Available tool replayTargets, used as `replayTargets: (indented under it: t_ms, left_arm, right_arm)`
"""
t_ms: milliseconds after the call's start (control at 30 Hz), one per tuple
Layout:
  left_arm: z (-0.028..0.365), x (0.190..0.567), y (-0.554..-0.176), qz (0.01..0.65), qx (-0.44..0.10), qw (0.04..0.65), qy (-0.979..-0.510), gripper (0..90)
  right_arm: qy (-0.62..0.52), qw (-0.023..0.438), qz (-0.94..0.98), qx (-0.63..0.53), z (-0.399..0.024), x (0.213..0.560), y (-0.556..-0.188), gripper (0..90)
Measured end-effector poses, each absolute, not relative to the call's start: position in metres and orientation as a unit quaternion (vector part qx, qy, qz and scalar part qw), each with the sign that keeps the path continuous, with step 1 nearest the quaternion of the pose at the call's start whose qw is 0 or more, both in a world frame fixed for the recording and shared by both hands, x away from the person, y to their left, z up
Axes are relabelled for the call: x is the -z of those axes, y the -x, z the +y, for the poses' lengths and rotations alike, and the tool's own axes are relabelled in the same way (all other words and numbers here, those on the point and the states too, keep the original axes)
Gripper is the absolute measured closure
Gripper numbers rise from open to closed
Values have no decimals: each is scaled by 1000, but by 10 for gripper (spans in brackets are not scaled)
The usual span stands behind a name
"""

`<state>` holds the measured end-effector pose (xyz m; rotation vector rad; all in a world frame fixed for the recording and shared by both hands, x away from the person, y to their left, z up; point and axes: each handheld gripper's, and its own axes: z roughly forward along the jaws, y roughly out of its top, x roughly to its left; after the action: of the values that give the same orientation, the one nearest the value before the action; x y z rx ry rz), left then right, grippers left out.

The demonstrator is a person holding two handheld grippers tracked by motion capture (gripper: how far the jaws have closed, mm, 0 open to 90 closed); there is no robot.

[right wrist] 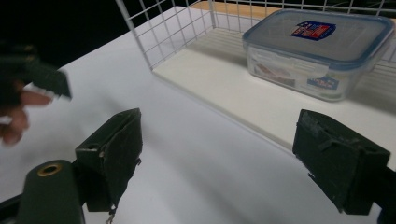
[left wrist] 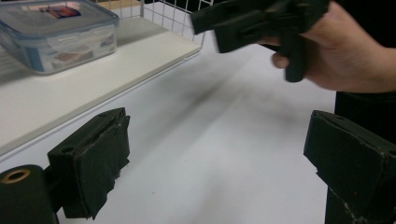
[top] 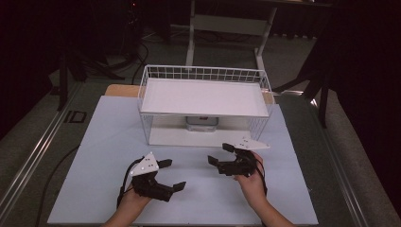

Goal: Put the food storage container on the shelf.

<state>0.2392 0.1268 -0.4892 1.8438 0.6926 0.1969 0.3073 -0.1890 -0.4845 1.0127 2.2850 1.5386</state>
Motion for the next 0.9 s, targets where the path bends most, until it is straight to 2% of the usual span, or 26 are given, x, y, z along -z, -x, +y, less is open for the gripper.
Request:
replayTargets:
  t_ms: [600,900]
  left_arm:
    - [146,478,-227,265,-59,563,-780,79]
    - [156,477,-221,251,-56,569,-781,78]
  right_arm:
    - [-307,93,777,-541,-221,470,-261,159]
    - [-308,104,783,-530,-245,475,-248,160]
